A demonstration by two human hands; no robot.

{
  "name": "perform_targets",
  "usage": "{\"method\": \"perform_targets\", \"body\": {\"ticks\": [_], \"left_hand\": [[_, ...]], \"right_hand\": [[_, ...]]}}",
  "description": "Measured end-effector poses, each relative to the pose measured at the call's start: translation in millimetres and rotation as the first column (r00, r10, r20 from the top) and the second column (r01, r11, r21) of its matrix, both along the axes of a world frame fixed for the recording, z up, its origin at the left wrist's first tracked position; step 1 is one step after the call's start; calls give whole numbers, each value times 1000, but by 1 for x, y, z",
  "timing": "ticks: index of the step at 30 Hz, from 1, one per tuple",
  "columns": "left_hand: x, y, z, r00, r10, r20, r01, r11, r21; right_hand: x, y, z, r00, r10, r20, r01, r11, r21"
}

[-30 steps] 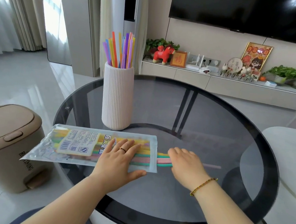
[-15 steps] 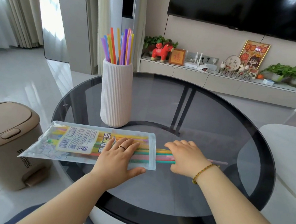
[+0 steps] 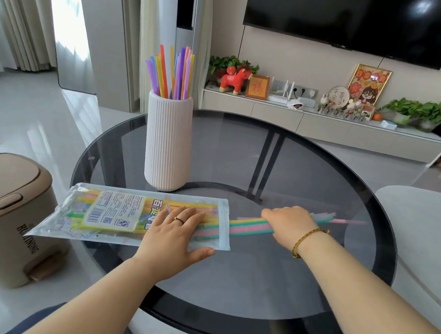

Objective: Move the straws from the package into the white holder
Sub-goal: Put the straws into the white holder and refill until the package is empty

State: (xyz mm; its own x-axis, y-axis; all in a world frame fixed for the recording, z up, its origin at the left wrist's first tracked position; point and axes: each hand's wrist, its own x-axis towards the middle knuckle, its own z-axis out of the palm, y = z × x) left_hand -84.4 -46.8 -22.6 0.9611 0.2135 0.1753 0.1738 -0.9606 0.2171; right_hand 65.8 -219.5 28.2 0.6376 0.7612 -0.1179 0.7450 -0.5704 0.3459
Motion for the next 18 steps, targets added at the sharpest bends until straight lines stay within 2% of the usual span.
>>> {"method": "perform_targets", "body": {"ticks": [8,18], "left_hand": [[0,-3,1,1000,5,-10,-5,999,-53],[-1,-2,2,999,-10,-40,7,997,-77]], "right_hand": [[23,-36,42,971,5,238,11,998,-64],[22,-50,112,869,87,488,14,980,-199]]}}
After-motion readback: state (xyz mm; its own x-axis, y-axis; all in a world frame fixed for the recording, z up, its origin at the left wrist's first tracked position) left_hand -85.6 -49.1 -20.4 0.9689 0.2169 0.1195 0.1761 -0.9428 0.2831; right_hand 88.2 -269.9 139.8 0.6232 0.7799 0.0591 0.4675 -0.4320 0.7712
